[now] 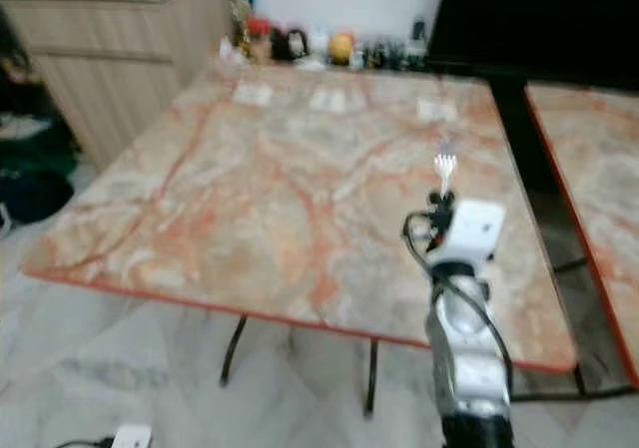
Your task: Setting the table
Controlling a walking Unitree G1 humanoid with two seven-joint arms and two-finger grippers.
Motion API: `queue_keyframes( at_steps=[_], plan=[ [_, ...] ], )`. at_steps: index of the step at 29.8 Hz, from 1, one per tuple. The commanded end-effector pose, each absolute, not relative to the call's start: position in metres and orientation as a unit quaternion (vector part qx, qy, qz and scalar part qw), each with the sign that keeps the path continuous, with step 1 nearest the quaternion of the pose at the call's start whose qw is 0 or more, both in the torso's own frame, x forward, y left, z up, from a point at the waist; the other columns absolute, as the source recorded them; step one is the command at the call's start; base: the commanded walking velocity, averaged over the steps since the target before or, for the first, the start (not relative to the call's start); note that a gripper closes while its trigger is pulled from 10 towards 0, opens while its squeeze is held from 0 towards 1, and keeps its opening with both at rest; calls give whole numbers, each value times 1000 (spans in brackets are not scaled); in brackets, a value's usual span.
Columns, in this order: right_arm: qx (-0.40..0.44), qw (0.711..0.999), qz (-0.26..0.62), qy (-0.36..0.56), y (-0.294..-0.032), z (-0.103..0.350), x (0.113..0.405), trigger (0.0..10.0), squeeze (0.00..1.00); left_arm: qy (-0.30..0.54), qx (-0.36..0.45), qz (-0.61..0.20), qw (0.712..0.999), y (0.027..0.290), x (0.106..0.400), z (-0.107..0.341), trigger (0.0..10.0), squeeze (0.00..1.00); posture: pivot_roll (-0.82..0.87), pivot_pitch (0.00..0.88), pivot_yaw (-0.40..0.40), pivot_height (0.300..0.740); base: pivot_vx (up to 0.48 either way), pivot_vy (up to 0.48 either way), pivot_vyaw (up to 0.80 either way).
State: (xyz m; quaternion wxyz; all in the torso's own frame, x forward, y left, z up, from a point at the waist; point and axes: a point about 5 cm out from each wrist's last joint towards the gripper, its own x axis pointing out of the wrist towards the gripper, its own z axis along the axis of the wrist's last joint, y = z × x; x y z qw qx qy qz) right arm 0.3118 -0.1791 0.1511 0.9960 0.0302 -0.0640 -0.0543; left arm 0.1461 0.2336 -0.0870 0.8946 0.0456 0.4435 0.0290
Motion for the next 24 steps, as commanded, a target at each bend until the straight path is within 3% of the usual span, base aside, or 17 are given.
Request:
queue_keyframes(
  at_steps=[1, 6, 12, 24],
  plan=[
    [29, 994, -73, -72, -188, 155, 312, 10000, 0, 451, 42, 28, 891, 232, 145, -88, 10000, 0, -83, 71, 33, 740, 0, -480, 0],
    [32, 994, -77, -73, -188, 156, 313, 10000, 0, 450, 40, 32, 892, 232, 146, -88, 10000, 0, -82, 79, 33, 740, 0, -478, -85],
    [26, 993, -82, -81, -192, 160, 314, 10000, 0, 449, 39, 33, 892, 233, 146, -88, 10000, 0, -85, 78, 32, 740, 0, -472, -718],
    [6, 990, -87, -113, -192, 171, 315, 10000, 0, 442, 39, 32, 895, 234, 146, -87, 10000, 0, -82, 80, 35, 740, 0, -472, 0]
  ],
)
